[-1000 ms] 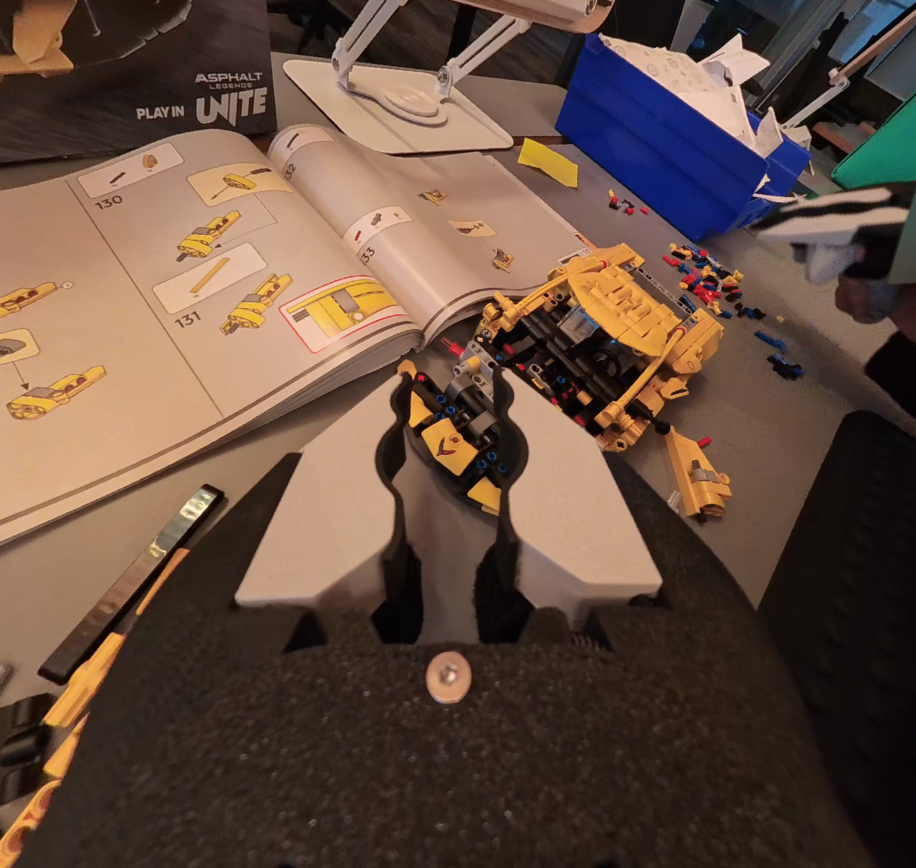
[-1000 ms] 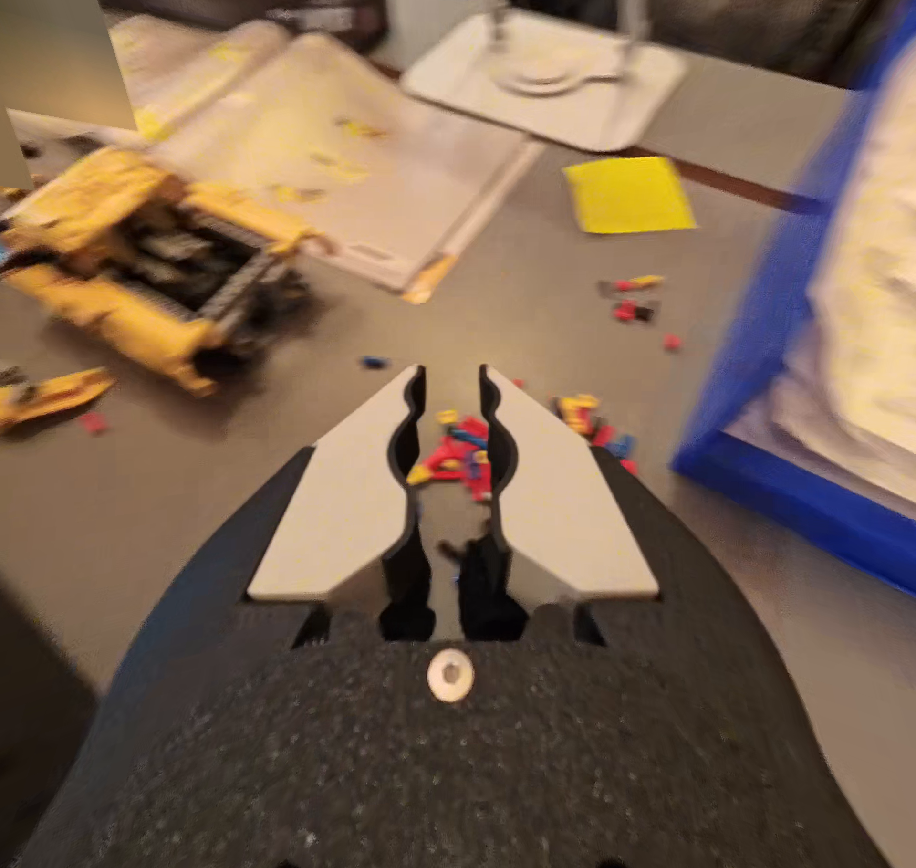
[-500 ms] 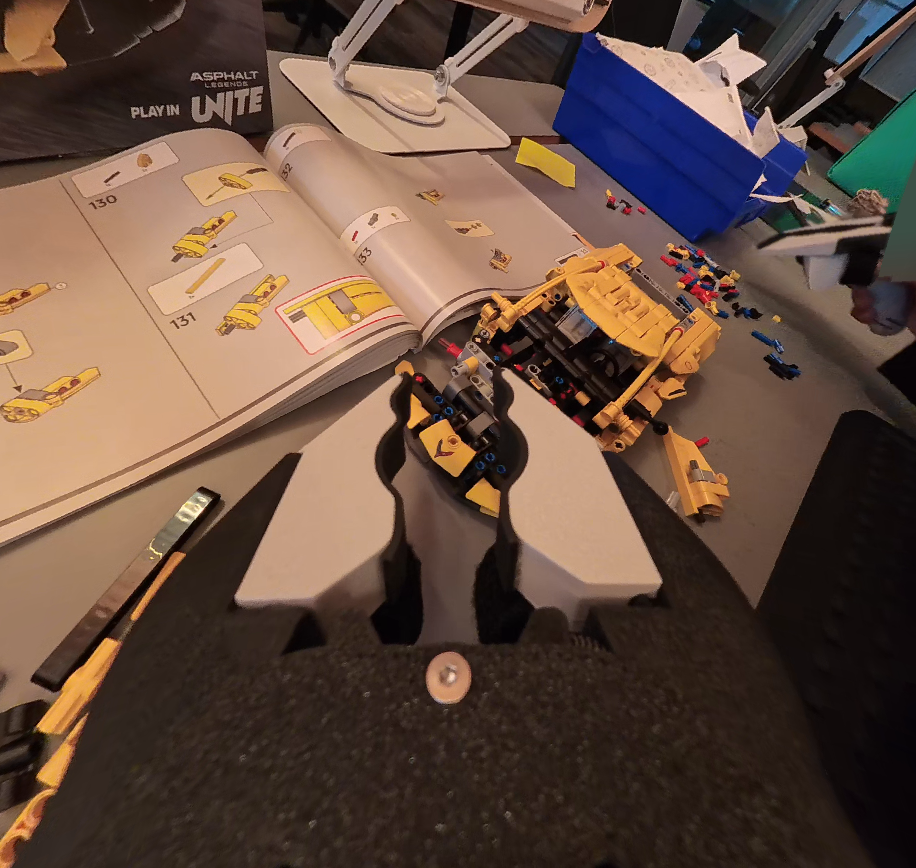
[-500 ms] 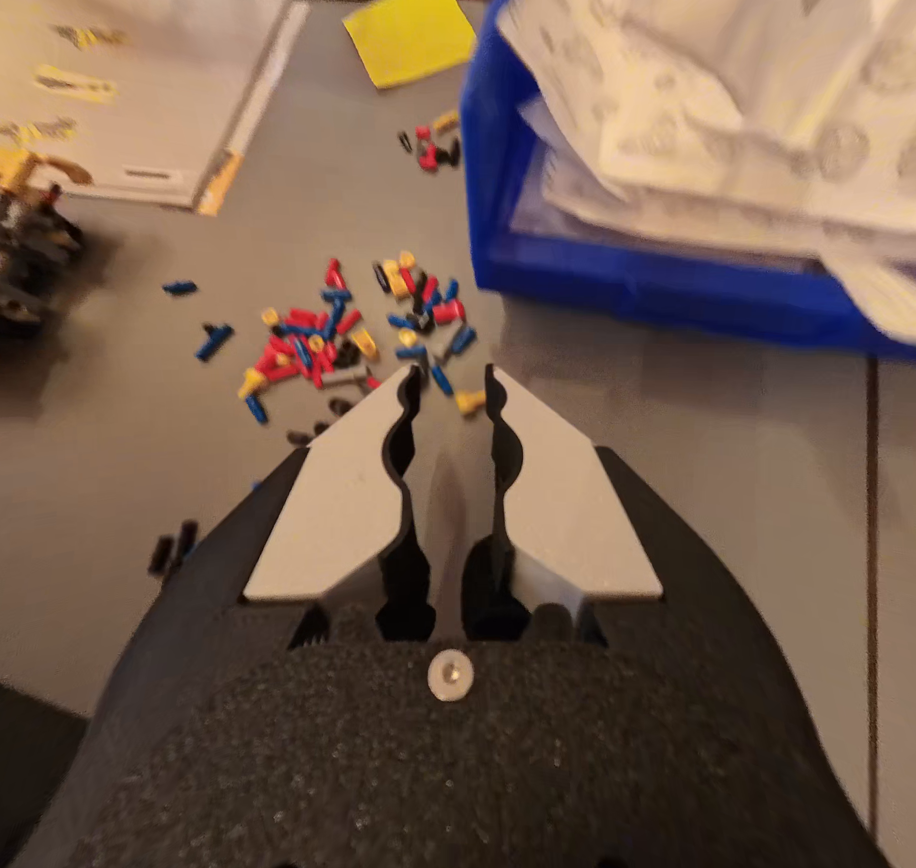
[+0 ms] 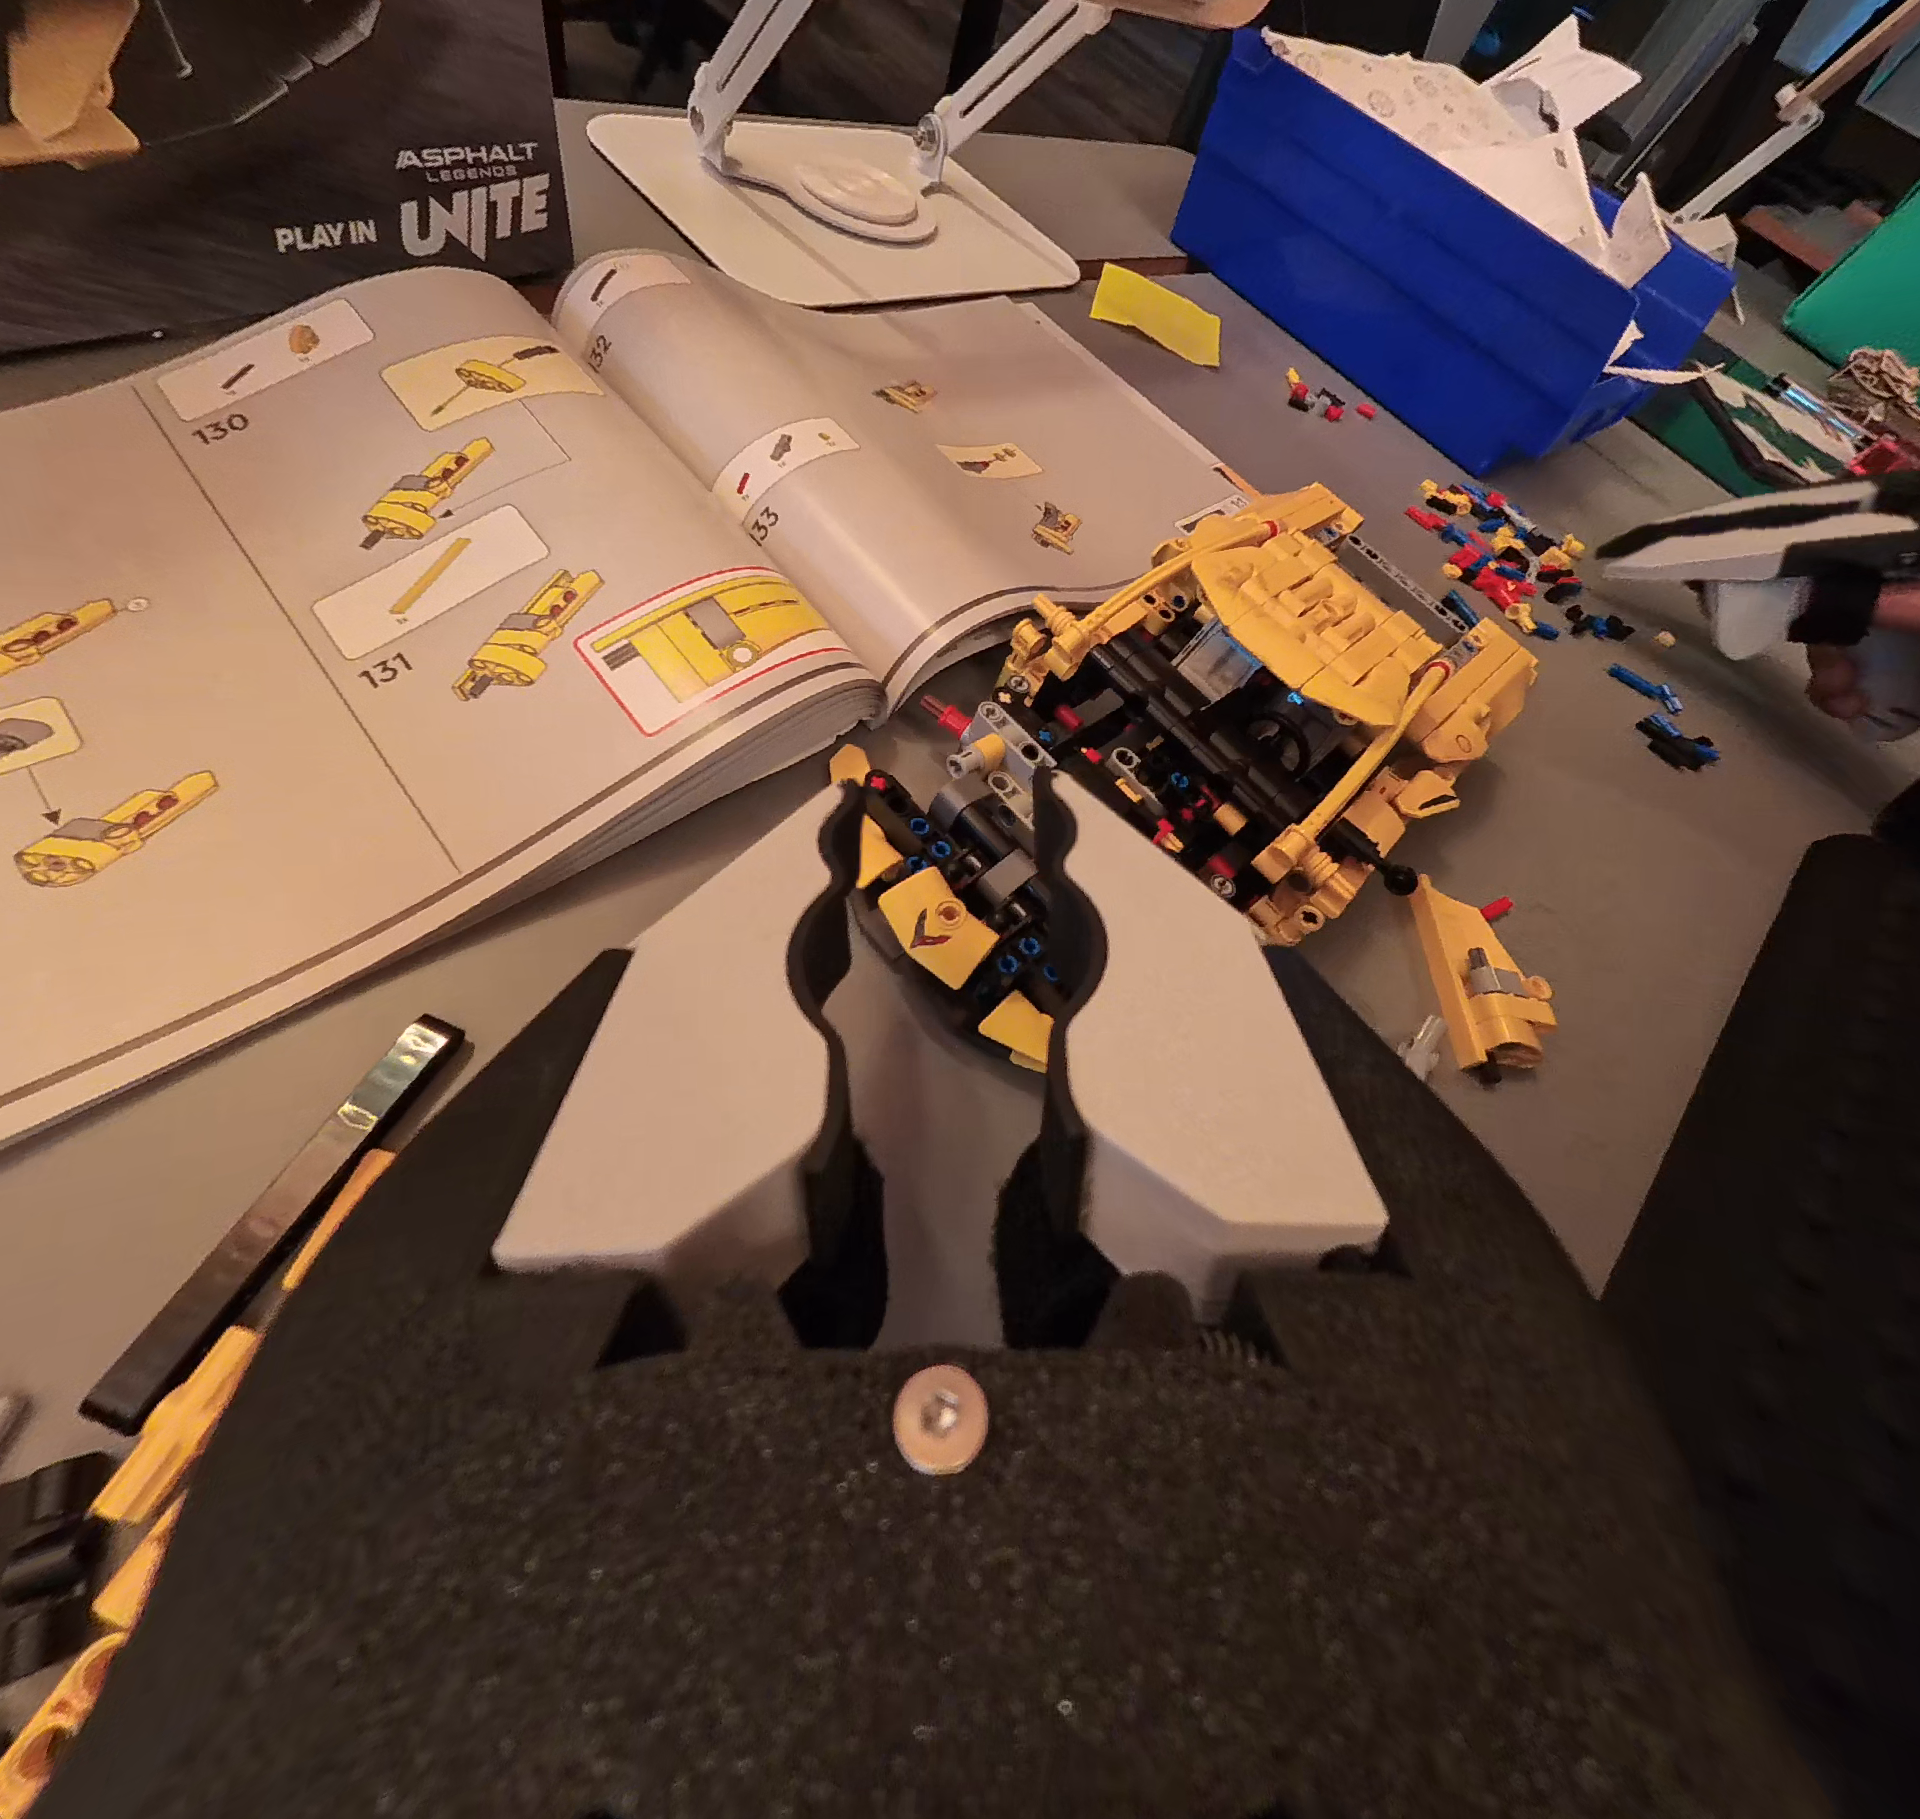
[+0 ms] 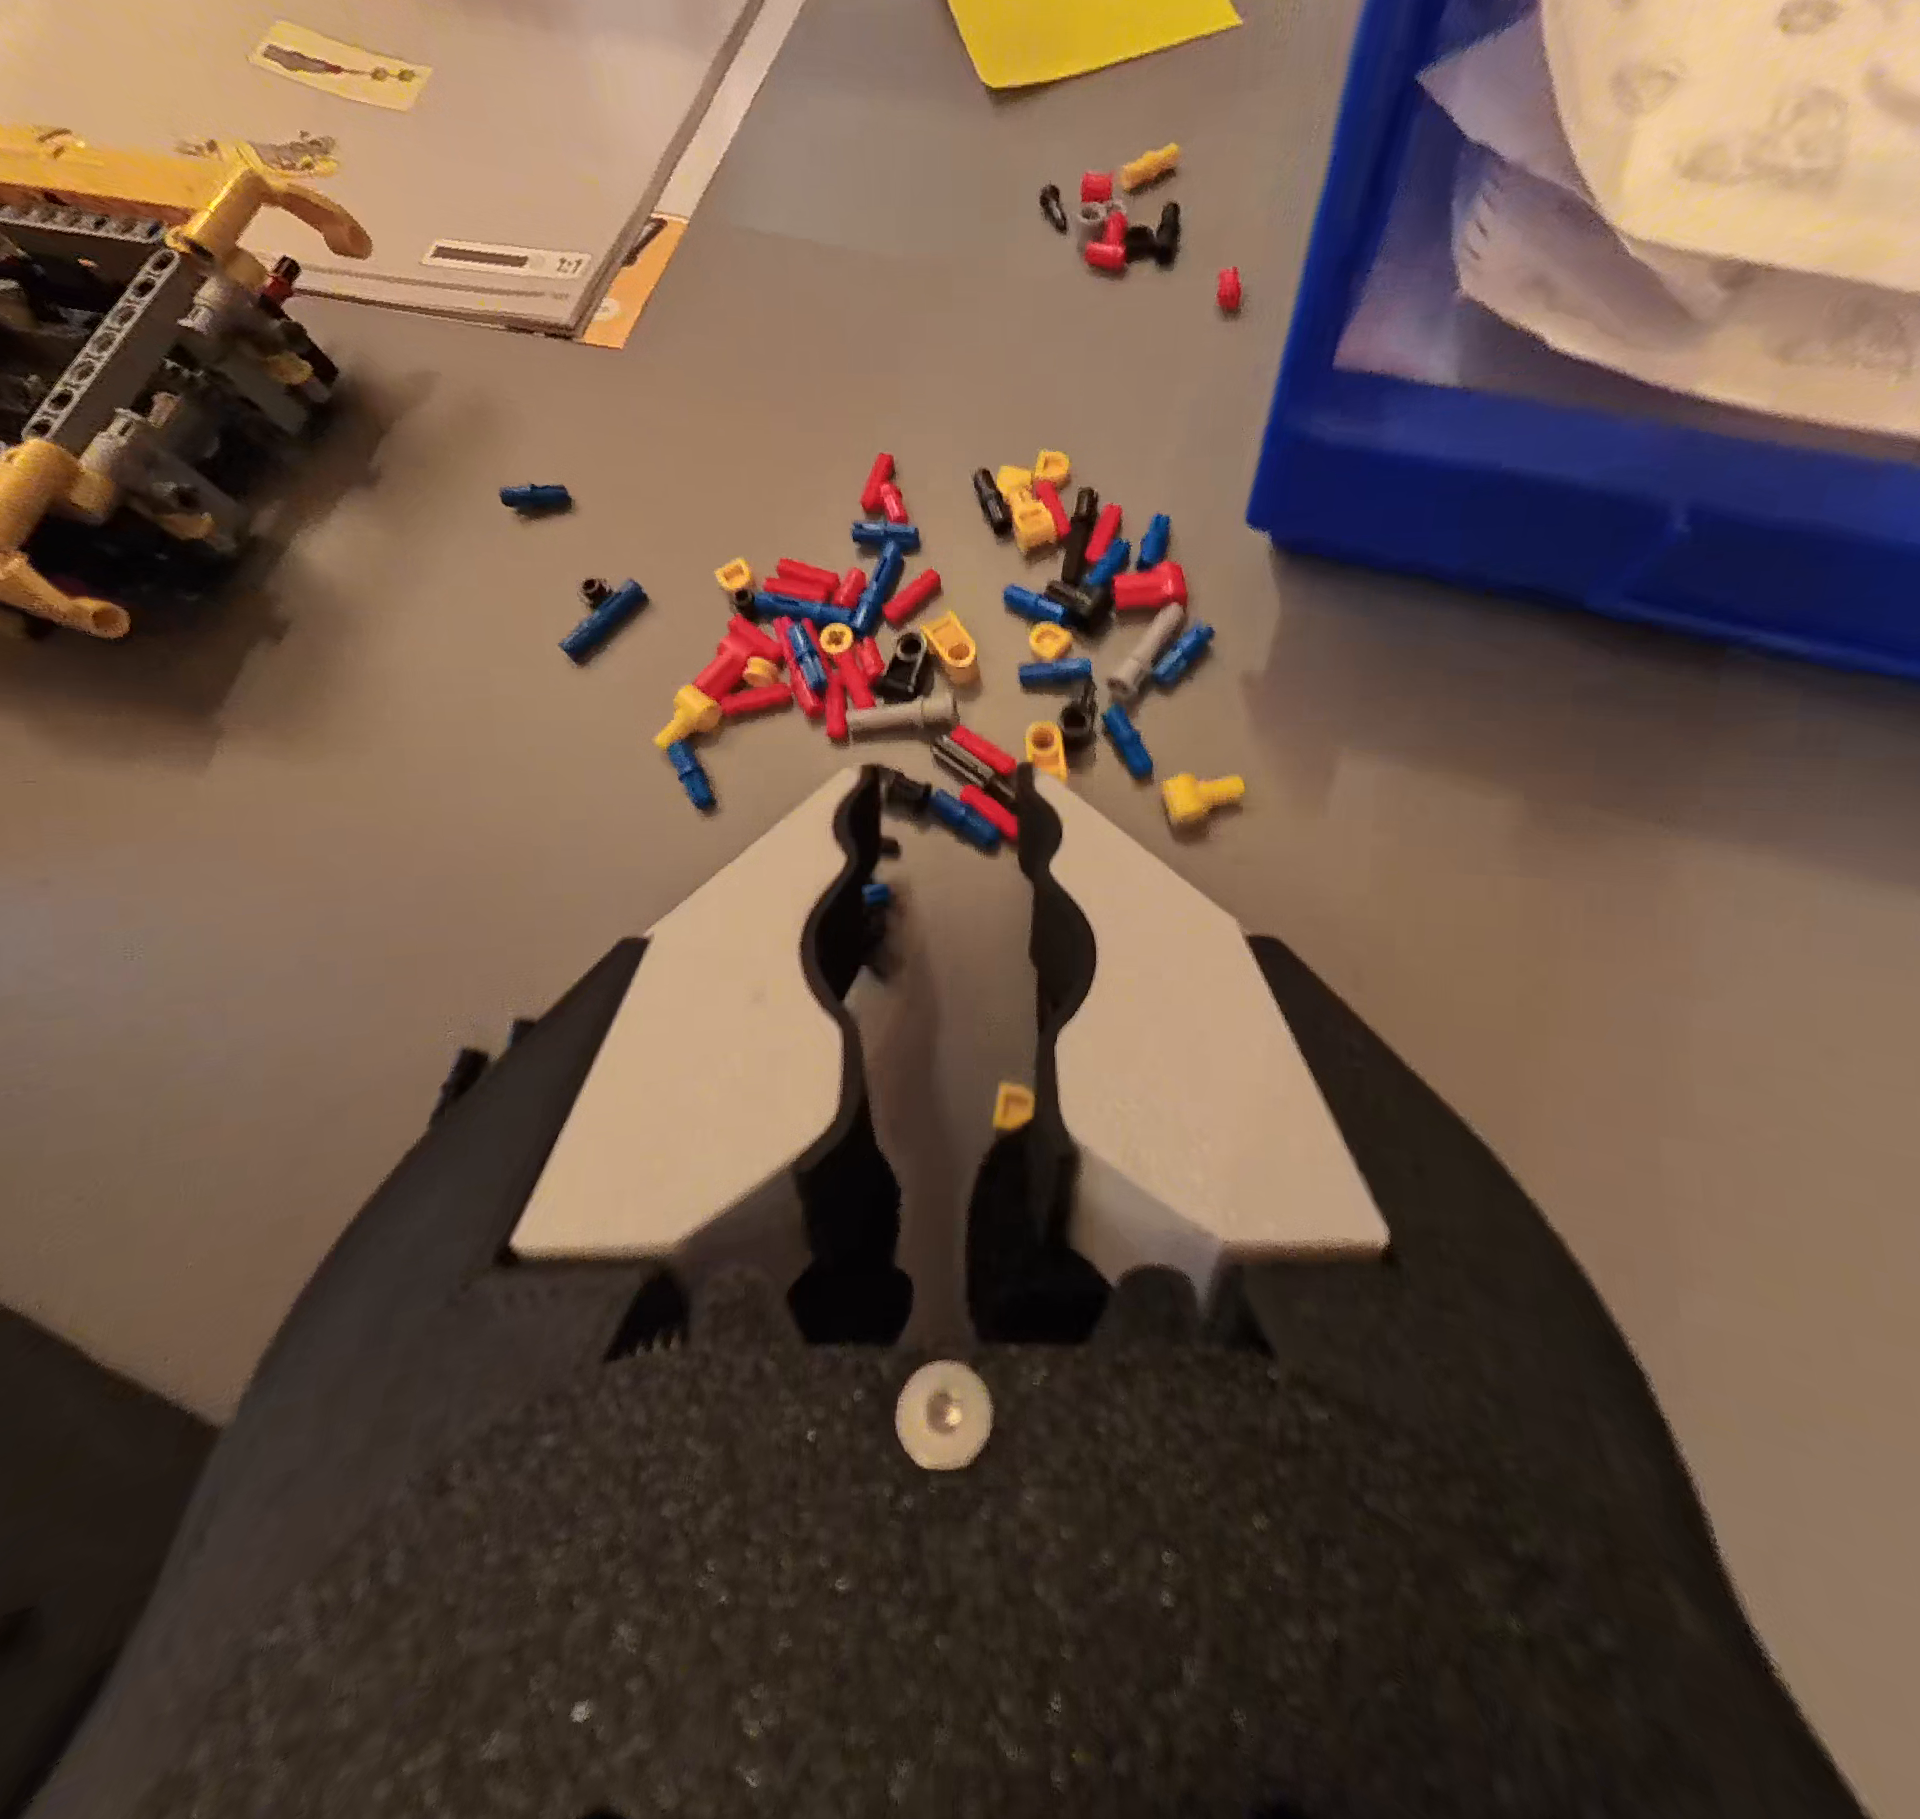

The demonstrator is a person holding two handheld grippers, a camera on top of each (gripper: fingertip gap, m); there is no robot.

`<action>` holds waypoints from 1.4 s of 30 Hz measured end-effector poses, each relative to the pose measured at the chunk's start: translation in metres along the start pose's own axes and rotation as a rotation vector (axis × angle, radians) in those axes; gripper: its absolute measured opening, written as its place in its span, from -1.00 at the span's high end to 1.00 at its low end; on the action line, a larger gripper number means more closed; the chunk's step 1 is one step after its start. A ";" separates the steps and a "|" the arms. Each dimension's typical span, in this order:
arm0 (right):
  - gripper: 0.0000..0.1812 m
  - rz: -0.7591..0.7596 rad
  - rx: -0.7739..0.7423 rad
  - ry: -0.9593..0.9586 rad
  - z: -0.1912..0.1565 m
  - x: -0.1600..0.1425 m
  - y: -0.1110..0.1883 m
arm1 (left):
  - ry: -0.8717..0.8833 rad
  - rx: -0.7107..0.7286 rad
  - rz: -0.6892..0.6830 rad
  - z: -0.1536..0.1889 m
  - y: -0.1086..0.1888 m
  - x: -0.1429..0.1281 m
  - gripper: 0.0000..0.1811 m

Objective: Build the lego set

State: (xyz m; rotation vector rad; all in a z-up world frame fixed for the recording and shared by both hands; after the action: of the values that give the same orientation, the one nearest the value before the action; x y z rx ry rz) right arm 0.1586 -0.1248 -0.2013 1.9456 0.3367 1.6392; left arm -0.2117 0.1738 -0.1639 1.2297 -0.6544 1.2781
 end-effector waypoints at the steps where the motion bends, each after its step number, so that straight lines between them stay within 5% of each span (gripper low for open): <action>1: 0.73 0.002 0.004 0.013 -0.001 0.003 -0.003 | 0.001 0.001 0.000 0.000 0.000 0.000 0.64; 23: 0.84 -0.059 0.024 0.135 -0.015 0.026 -0.033 | -0.016 -0.004 -0.018 0.003 -0.001 -0.003 0.64; 42: 0.90 -0.207 0.116 0.177 -0.026 0.017 -0.048 | -0.025 -0.001 -0.030 0.003 -0.002 -0.005 0.64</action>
State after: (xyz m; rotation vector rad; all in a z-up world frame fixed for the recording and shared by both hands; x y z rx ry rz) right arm 0.1449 -0.0704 -0.2125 1.7829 0.6923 1.6890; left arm -0.2102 0.1702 -0.1682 1.2522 -0.6527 1.2388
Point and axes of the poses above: each gripper's, where its closed fingertips meet, y back along the fingers, x out of its top, z = x × y across the jaws, the point moved 4 cm from there along y, back along the fingers, and after that the axes turned 5 degrees about z, right-handed, at the moved point
